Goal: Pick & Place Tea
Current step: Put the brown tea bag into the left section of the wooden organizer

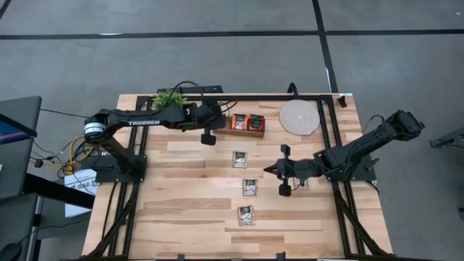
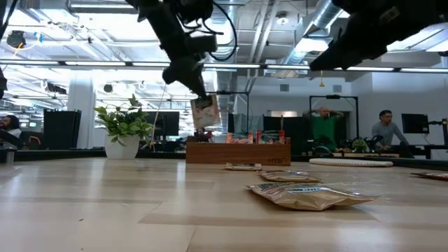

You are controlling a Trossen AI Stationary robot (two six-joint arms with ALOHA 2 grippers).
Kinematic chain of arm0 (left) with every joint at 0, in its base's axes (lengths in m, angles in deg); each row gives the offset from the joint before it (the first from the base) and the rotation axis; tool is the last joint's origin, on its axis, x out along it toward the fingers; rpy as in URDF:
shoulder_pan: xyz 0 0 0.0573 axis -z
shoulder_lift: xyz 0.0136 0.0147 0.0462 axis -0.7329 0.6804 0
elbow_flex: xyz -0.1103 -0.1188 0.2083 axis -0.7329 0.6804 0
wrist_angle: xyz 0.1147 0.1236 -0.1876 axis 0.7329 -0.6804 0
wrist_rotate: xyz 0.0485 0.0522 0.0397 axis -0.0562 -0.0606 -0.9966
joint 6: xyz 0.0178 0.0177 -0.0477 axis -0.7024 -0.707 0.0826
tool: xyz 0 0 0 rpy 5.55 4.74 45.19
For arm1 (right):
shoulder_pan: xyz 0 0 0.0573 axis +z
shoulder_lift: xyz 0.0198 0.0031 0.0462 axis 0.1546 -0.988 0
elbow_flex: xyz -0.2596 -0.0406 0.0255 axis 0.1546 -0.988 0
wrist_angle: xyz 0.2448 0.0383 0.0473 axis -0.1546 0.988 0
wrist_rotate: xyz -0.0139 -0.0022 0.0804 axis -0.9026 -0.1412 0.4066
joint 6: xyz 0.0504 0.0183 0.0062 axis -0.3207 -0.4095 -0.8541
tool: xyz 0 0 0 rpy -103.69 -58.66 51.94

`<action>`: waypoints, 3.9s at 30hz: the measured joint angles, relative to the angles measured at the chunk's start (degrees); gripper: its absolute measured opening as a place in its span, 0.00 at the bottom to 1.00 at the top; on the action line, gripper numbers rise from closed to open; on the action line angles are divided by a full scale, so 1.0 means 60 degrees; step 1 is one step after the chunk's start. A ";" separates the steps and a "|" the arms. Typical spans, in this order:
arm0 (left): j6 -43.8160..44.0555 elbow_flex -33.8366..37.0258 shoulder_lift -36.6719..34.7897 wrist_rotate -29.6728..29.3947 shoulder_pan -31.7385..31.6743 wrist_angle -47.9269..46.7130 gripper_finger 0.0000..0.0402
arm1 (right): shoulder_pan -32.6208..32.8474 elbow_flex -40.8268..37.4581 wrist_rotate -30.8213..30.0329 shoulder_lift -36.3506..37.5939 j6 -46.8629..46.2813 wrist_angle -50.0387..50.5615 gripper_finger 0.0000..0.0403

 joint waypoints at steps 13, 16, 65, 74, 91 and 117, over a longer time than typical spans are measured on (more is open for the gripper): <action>-0.1398 0.0004 0.0713 0.0232 -0.0905 0.0836 0.00 | -0.0805 -0.0007 0.0770 0.0289 0.0422 0.0068 0.01; -0.1485 0.0000 0.0799 0.0288 -0.1054 0.0925 0.00 | -0.0840 -0.0007 0.0785 0.0289 0.0424 0.0068 0.01; 0.6148 0.1348 0.0847 0.2489 0.2904 -0.0712 0.00 | -0.1166 -0.0011 0.3450 0.0064 -0.5447 0.7137 0.14; 0.6413 0.1446 0.0847 0.2417 0.2953 -0.0480 0.00 | -0.1171 -0.0011 0.3976 0.0064 -0.6206 0.9194 0.28; 0.6420 0.1446 0.0847 0.2414 0.2953 -0.0305 0.00 | -0.1239 -0.0011 0.3894 0.0002 -0.6601 0.9550 0.28; 0.6438 0.1439 0.0847 0.2414 0.3212 -0.0329 0.00 | -0.2211 0.0089 0.4290 -0.2838 -0.4746 0.8573 0.28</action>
